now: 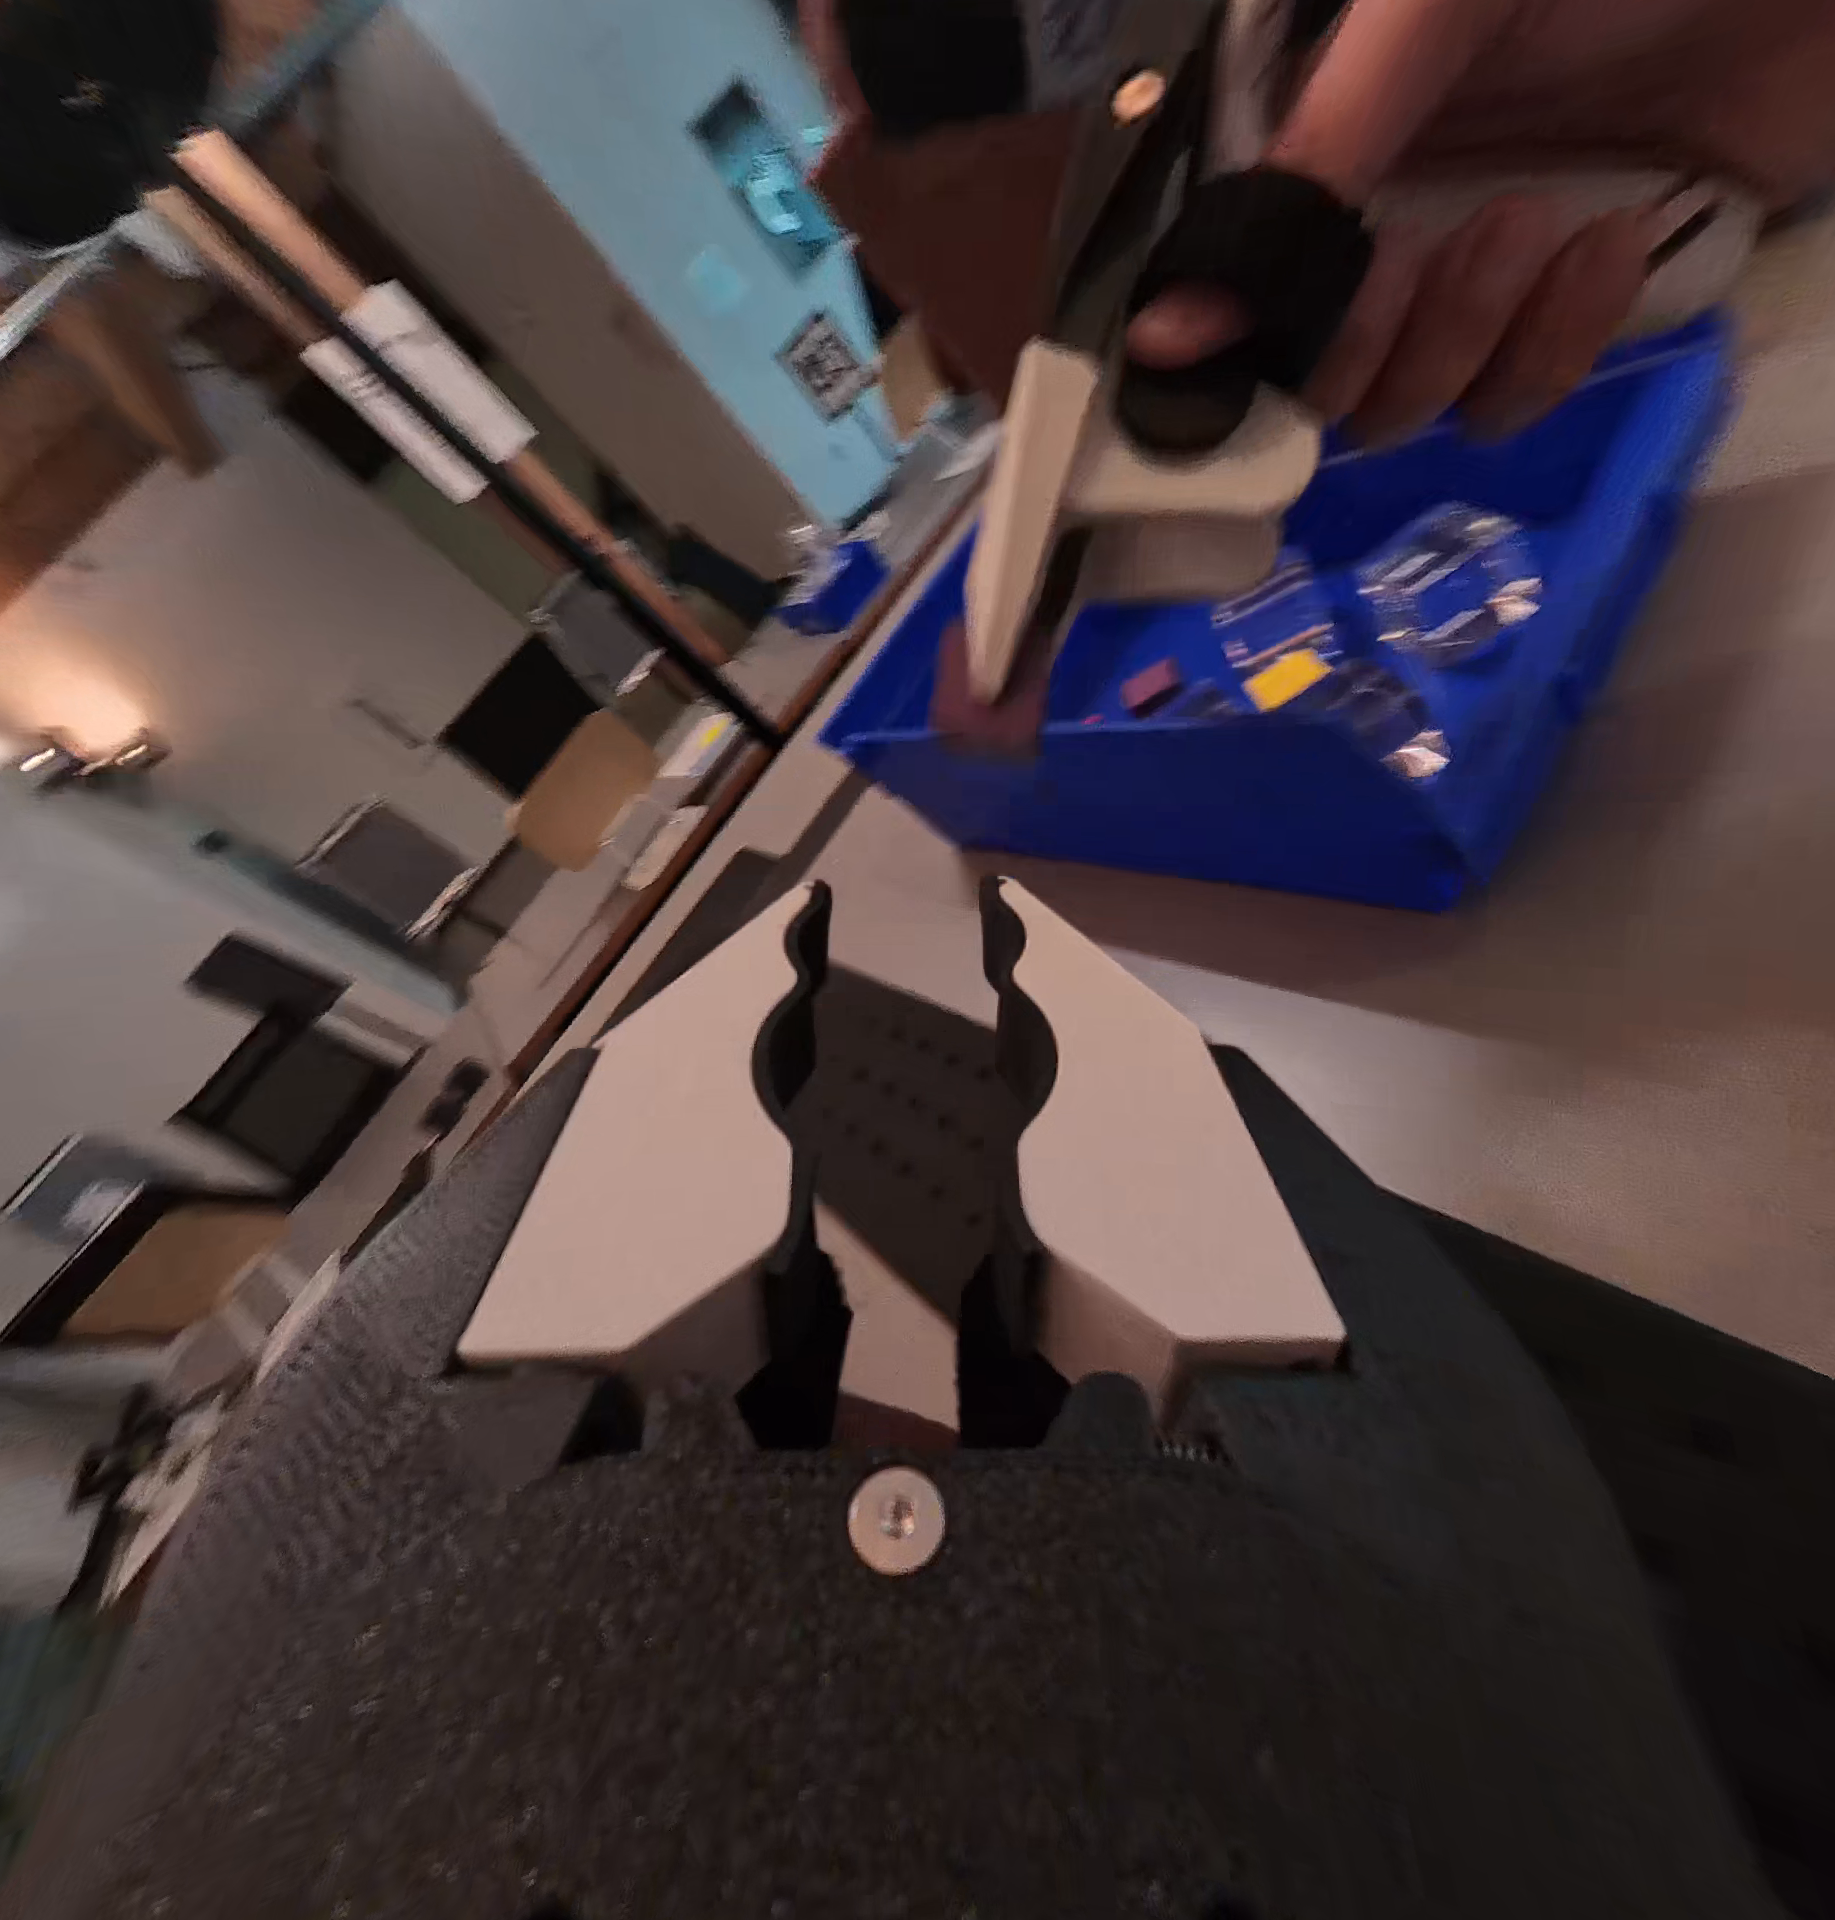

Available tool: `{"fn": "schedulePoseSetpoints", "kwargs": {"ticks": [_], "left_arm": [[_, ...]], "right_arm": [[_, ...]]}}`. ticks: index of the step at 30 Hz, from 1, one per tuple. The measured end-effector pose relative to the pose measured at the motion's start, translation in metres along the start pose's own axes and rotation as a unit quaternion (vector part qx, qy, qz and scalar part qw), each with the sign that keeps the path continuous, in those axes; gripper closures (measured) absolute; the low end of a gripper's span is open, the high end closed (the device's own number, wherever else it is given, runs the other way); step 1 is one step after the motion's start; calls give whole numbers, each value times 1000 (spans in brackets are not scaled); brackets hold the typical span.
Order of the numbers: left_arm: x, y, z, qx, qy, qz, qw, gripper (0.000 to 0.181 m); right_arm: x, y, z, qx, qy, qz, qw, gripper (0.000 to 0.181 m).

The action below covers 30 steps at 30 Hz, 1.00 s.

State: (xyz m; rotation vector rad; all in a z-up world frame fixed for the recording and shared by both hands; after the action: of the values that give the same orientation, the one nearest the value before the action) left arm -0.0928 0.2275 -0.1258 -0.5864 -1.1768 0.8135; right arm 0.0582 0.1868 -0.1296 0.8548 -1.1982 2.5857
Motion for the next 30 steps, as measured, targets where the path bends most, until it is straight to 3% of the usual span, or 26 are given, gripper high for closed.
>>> {"fn": "schedulePoseSetpoints", "kwargs": {"ticks": [2, 5, 9, 13, 16, 18, 19, 22, 25, 30], "left_arm": [[2, 14, 8, 18, -58, 35, 998, 151], [-17, 36, 12, 82, 4, 108, 991, 151], [-39, 51, 19, 110, 130, 284, 943, 147], [-40, 54, 34, 77, 206, 417, 882, 144], [-26, 52, 53, 42, 186, 461, 866, 146], [-11, 55, 69, 41, 160, 464, 870, 144], [-1, 58, 77, 48, 143, 458, 876, 142], [38, 85, 99, 104, 93, 434, 890, 134], [82, 127, 107, 180, 48, 427, 885, 133], [119, 202, 74, 310, -7, 488, 816, 133]], "right_arm": [[-45, -19, 18, -6, 144, 51, 988, 155], [-123, -35, 29, 75, 343, 129, 927, 155], [-189, -38, 9, 188, 401, 111, 889, 155], [-220, -29, -7, 256, 431, 118, 857, 155], [-220, -31, -9, 247, 429, 114, 861, 155], [-221, -28, -7, 249, 435, 116, 857, 149], [-221, -29, -4, 242, 447, 116, 853, 133], [-200, -36, 16, 186, 474, 112, 853, 126], [-147, -43, 40, 71, 478, 97, 870, 129], [-25, -22, 35, -110, 370, 99, 917, 130]]}}
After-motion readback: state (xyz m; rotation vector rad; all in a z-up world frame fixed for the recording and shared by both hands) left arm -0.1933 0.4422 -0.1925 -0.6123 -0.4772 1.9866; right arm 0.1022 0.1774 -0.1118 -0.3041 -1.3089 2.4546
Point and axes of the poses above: each gripper's, where its closed fingertips meet, z back along the fingers, y out of its underside, x = y × z across the jaws, the point moved 6 cm from there along z, back along the fingers, and after that the axes turned 12 degrees about y, right-handed, at the moved point
